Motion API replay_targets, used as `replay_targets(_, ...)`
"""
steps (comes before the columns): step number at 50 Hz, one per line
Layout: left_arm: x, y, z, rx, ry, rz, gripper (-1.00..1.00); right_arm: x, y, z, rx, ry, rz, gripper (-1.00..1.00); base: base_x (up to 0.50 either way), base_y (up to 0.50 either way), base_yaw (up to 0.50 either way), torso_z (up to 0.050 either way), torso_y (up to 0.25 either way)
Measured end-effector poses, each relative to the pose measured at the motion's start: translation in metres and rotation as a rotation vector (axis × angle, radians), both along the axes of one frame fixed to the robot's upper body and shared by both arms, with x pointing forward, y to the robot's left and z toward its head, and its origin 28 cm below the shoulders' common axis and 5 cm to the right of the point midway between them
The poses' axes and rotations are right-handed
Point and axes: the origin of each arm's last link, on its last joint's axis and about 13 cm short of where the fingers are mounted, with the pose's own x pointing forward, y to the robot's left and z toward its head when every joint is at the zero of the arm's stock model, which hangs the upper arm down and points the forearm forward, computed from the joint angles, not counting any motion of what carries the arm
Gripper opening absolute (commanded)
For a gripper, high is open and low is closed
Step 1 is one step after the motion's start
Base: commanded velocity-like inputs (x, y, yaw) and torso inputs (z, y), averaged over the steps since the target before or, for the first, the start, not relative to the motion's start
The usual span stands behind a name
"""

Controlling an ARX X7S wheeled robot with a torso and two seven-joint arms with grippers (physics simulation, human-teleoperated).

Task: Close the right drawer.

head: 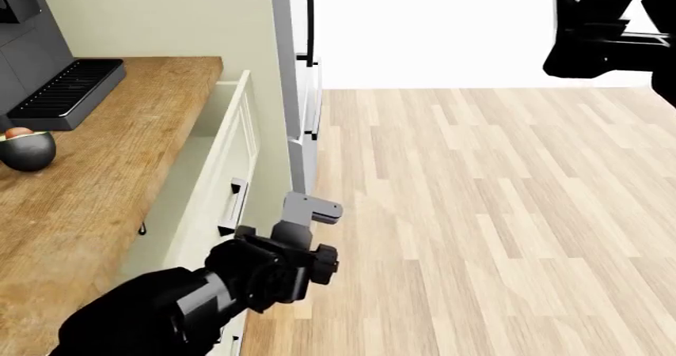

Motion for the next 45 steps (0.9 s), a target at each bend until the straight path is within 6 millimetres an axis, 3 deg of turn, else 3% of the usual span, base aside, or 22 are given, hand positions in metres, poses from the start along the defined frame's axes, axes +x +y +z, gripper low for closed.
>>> replay_targets(25, 0.007, 0.023, -0.009, 0.053, 0.007, 0.073, 1.0, -0.001, 0.0, 0.001, 0.001, -0.004, -0.004, 1.0, 0.0, 0.0, 0.0, 0.0, 0.0)
replay_targets(45, 0.012, 0.03, -0.012, 0.078, 0.009, 0.105, 1.0, -0.001, 0.0, 0.001, -0.001, -0.006, -0.004, 1.0, 0.0, 0.0, 0.0, 0.0, 0.0)
